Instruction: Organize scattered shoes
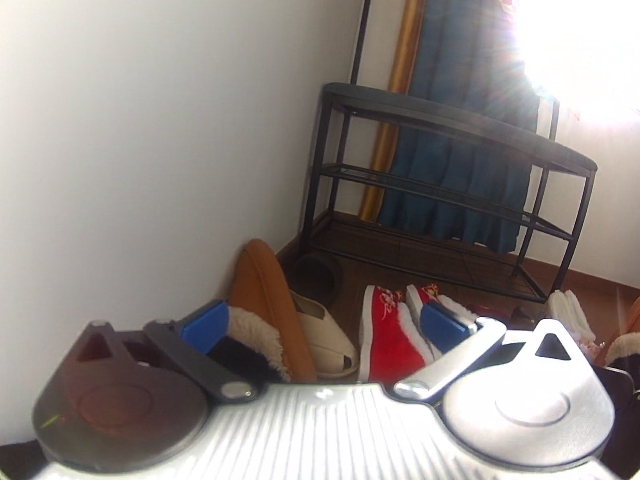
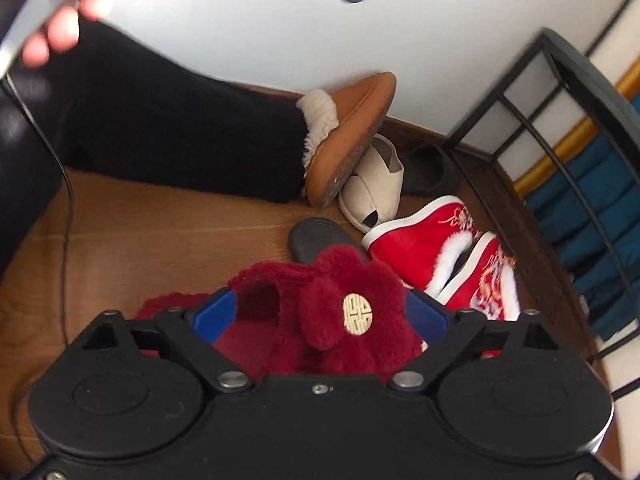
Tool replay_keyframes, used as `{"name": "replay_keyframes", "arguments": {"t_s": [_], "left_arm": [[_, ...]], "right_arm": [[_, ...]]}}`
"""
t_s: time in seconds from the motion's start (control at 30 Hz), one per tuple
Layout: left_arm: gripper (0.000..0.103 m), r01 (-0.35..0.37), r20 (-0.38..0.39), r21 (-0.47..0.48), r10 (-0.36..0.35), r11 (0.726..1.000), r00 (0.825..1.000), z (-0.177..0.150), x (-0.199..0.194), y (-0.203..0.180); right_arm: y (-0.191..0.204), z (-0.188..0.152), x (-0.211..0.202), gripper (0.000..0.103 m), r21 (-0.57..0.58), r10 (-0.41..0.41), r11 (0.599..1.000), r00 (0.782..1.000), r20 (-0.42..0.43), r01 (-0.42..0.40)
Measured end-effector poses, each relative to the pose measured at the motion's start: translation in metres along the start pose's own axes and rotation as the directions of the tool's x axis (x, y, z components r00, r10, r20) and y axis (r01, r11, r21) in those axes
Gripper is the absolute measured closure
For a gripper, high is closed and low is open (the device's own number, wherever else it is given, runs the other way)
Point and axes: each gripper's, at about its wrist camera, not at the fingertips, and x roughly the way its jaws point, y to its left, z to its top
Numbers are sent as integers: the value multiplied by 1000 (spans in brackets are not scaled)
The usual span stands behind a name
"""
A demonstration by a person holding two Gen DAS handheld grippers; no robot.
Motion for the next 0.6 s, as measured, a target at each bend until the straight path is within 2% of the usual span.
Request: {"name": "replay_keyframes", "arguments": {"t_s": [0.2,0.27,0.3,0.33,0.5,0.6], "left_arm": [[0,7,-28,4,-7,1000,1000,-1,7,0],[0,0,-42,11,1,1000,999,-1,11,0],[0,-7,-59,16,7,1000,998,-1,15,0],[0,-17,-78,22,18,1000,997,-2,18,-2],[0,-34,-141,43,40,998,989,-3,32,-5],[1,-38,-163,42,45,998,986,-3,36,-5]], "right_arm": [[-8,5,13,18,29,-30,999,999,-42,31],[-11,6,17,27,38,-40,998,998,-56,42],[-13,7,19,45,42,-45,998,997,-63,48],[-14,8,21,51,47,-50,997,996,-70,53],[-21,12,31,70,69,-73,994,992,-105,81],[-25,14,38,76,82,-87,992,988,-127,98]]}}
